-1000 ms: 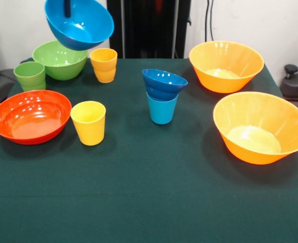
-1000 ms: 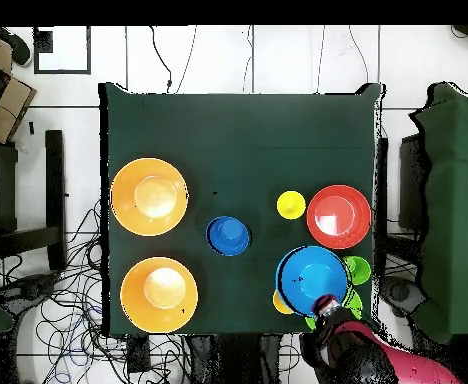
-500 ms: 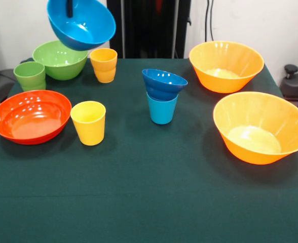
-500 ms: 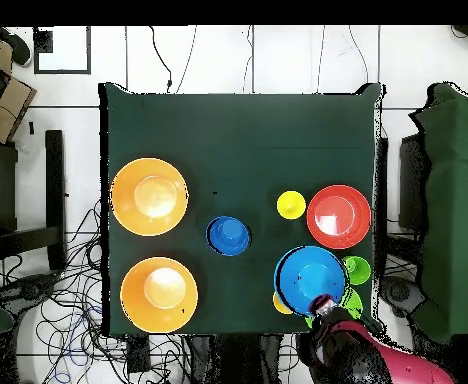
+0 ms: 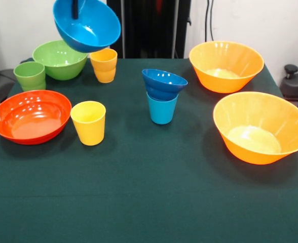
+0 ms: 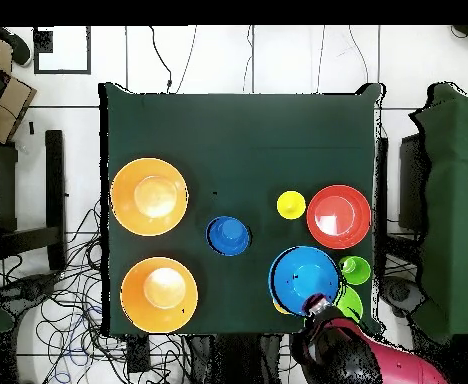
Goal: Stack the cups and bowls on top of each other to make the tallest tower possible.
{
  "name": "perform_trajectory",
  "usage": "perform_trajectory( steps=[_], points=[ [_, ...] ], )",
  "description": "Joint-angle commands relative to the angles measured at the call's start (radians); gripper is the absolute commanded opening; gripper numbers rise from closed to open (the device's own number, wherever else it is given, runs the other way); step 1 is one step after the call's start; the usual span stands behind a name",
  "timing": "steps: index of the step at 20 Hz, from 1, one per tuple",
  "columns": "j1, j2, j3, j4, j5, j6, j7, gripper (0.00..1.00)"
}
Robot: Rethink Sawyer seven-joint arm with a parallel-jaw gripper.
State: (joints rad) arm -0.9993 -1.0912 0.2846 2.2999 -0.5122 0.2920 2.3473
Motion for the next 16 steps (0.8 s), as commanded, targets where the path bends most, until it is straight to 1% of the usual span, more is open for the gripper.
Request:
perform_trajectory(
  steps=[1,3,9,16],
  points=[
    [0.1,0.068,-0.062,-0.065,0.06,-0.066,0.151,0.0],
    [0.115,0.081,-0.078,-0.071,0.063,-0.078,0.153,0.0],
    [0.157,0.077,-0.102,-0.081,0.098,-0.068,0.148,0.0],
    [0.216,0.095,-0.139,-0.1,0.136,-0.071,0.154,0.0]
  ],
)
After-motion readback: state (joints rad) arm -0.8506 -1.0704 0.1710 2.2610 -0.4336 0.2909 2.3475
